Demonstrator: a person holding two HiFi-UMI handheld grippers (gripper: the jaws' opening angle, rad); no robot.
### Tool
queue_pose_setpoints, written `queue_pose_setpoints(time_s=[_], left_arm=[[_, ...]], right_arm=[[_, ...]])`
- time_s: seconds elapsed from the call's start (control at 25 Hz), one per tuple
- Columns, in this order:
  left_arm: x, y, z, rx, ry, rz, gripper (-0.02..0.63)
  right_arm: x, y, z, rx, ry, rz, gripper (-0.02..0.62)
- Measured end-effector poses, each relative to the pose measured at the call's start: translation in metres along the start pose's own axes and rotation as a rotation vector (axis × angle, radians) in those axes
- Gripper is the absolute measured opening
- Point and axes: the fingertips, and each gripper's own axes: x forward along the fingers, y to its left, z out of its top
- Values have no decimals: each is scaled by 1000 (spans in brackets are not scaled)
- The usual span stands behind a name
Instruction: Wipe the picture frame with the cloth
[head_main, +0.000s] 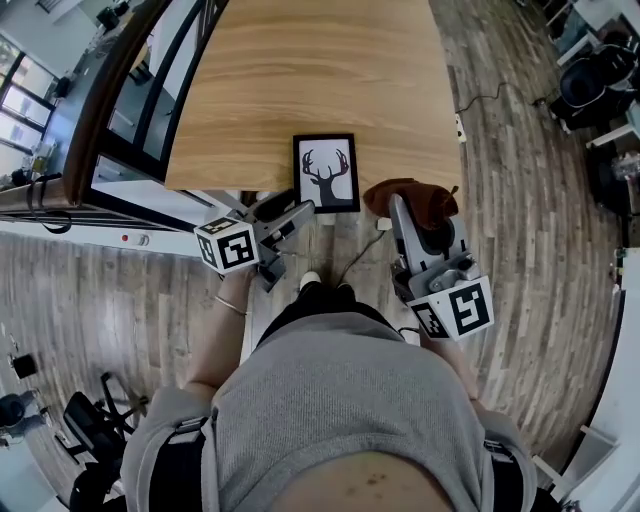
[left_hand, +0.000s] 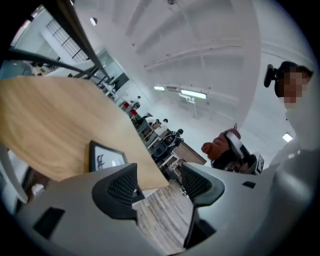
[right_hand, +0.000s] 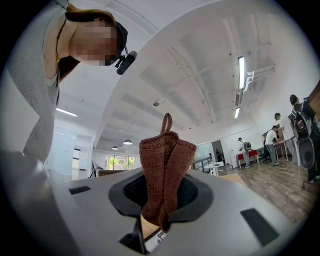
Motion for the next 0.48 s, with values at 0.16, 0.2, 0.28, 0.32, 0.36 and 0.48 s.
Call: queue_pose_setpoints(time_s=[0.16,0.2,0.28,0.32,0.36,0.48], left_arm=[[11,-63,32,199,-70,-9,280],[12,-75,37,236,-86,-9,278],[13,-96,45,288,-121,-7,236],[13,-104,48,311,-141,-1,204],[13,-111,51,331,-161,8,165],[13,-125,54,404,-202,54,33]], right_arm=[[-3,2,6,-10,-16,5,95],[-4,2,8,-13,-19,6,96],[-7,4,10,-16,-23,10,95],[-8,4,11,-17,-27,12,96],[-9,4,13,-17,-31,13,96],[-16,4,17,-16,-43,14,96]])
